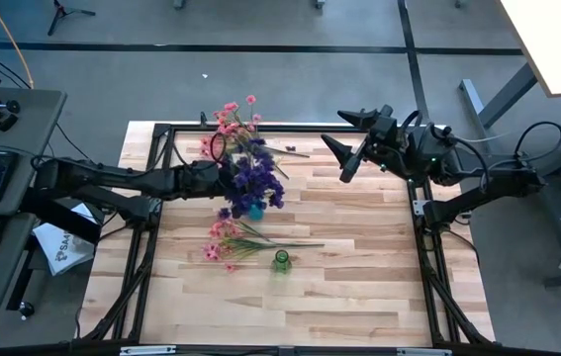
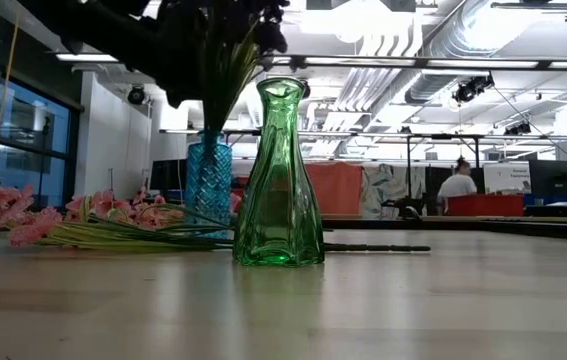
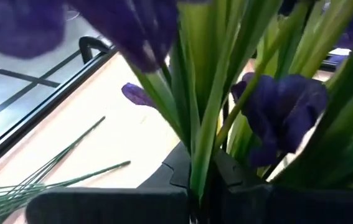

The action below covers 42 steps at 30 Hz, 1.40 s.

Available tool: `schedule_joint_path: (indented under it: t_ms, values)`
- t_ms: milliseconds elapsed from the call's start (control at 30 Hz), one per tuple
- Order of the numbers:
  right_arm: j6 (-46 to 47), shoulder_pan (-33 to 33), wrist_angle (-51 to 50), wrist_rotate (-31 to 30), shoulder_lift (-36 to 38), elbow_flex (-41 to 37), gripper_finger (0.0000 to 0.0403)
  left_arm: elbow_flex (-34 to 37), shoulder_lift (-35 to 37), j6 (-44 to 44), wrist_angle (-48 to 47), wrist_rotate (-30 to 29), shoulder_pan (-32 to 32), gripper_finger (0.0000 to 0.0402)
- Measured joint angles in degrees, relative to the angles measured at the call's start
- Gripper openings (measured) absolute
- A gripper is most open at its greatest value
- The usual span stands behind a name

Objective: Sort flowers into vase by color
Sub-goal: Put the violet flowers into the blue crystal vase

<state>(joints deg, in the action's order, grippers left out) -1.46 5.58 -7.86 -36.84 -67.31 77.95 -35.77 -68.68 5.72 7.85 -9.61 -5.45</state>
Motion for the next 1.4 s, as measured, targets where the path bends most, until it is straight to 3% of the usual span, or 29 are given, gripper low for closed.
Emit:
schedule_joint_path:
  t_ms: [467,733,1000,1400]
  values:
    - [-0.4,0.0,0.0,0.0,-0.2,0.0,0.033,0.4,-0.8,1.2,1.4,2.1,0.5,0.004]
    - [-0.4,0.0,1.0,0.4,-0.2,0.0,0.033,0.4,-0.2,1.7,-1.3,3.7,0.5,0.0115]
    - [-0.5,0.0,0.8,0.5,-0.2,0.0,0.033,0.4,2.7,1.6,-3.5,1.4,-0.8,0.0193]
    - [-0.5,0.0,0.8,0.4,-0.2,0.0,0.033,0.4,6.7,2.1,-4.3,1.8,-2.5,0.0207]
